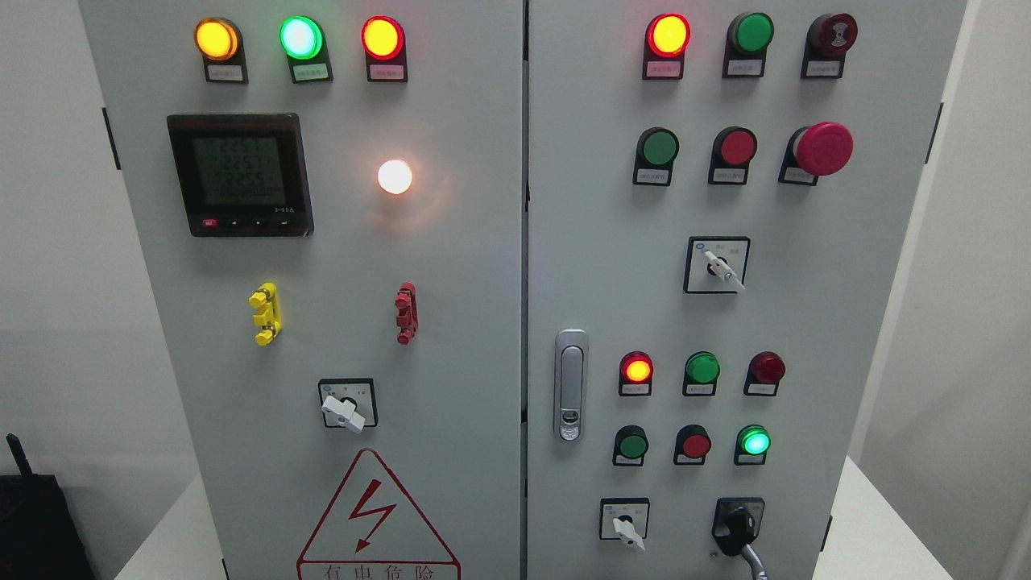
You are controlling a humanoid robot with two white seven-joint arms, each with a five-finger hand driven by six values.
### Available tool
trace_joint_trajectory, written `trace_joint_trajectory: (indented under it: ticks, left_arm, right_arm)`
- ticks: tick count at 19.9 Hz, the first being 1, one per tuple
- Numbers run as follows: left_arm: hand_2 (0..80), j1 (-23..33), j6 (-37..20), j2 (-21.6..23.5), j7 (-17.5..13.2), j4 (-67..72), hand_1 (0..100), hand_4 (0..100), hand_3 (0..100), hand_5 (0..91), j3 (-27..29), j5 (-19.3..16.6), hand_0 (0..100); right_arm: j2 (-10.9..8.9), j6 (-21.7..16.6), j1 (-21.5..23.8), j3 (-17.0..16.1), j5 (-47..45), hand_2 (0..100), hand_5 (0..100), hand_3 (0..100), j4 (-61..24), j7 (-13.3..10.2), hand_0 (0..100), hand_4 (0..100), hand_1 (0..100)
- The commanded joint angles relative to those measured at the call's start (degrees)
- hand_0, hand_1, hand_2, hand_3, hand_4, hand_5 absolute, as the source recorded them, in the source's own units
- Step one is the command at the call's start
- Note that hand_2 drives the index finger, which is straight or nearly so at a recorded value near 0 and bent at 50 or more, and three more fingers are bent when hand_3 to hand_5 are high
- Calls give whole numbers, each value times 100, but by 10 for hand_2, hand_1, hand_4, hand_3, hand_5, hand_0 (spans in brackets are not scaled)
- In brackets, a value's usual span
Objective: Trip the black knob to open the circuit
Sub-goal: 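Release the knob and lower the right hand away from the cabinet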
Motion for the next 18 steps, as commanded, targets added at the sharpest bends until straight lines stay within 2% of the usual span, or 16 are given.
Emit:
trace_joint_trajectory:
  ticks: [1,18]
  left_arm:
    - [0,-2,7,-5,2,7,389,0,0,0,5,14,120]
    - [0,-2,7,-5,2,7,389,0,0,0,5,14,120]
  right_arm:
    - [-12,-134,-57,-26,-2,0,943,1000,-88,112,1000,1000,996]
    - [-109,-134,-57,-457,-133,0,939,1000,27,121,1000,1000,1000]
